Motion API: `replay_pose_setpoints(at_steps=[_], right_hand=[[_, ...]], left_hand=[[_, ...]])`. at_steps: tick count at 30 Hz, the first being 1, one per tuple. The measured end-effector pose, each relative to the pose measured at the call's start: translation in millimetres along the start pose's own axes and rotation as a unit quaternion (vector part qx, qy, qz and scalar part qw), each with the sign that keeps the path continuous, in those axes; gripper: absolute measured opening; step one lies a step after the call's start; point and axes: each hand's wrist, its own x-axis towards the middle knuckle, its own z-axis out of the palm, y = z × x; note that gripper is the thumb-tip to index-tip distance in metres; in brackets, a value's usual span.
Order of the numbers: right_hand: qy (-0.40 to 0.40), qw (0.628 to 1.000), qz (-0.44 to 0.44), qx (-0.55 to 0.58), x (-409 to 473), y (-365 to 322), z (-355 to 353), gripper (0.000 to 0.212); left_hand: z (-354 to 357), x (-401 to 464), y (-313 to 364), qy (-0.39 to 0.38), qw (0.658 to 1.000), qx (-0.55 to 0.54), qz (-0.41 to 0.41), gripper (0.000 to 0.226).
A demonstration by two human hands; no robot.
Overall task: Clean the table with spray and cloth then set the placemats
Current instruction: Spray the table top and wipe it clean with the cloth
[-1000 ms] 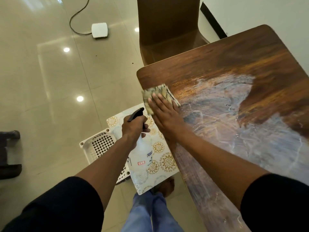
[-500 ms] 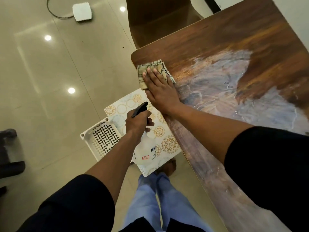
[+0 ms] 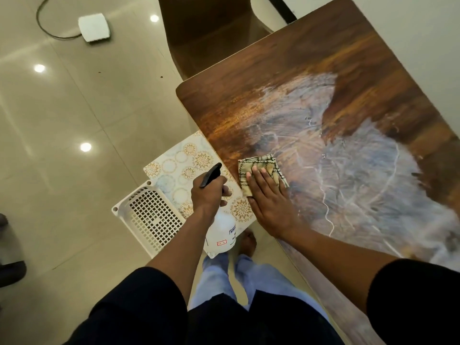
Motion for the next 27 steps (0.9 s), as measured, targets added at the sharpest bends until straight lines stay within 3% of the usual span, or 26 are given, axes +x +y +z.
replay_pose_setpoints(at_steps=[5, 11, 17, 22, 27], right_hand=[[-0.005, 1.000, 0.019, 0.000, 56.9, -22.0, -1.9, 0.064], [-0.031, 0.999, -0.028, 0.003, 108.0, -29.1, -12.7, 0.066], [-0.013, 0.994, -0.108, 0.004, 23.6, 12.5, -1.9, 0.065], [-0.003, 0.994, -0.111, -0.015, -74.6, 49.2, 8.6, 0.072], [0.006, 0.994, -0.107, -0.018, -73.7, 46.6, 13.7, 0.071]], left_hand=[[11.5, -12.1, -12.1, 0.007, 1.000, -0.001, 0.003, 0.020], [19.6, -22.0, -29.2, 0.071, 0.997, -0.021, 0.000, 0.017], [32.8, -40.1, -53.5, 0.086, 0.996, -0.025, -0.013, 0.021], [54.7, -66.8, -75.4, 0.071, 0.997, -0.018, -0.008, 0.019], [68.5, -89.1, -98.9, 0.089, 0.995, -0.041, -0.015, 0.010]])
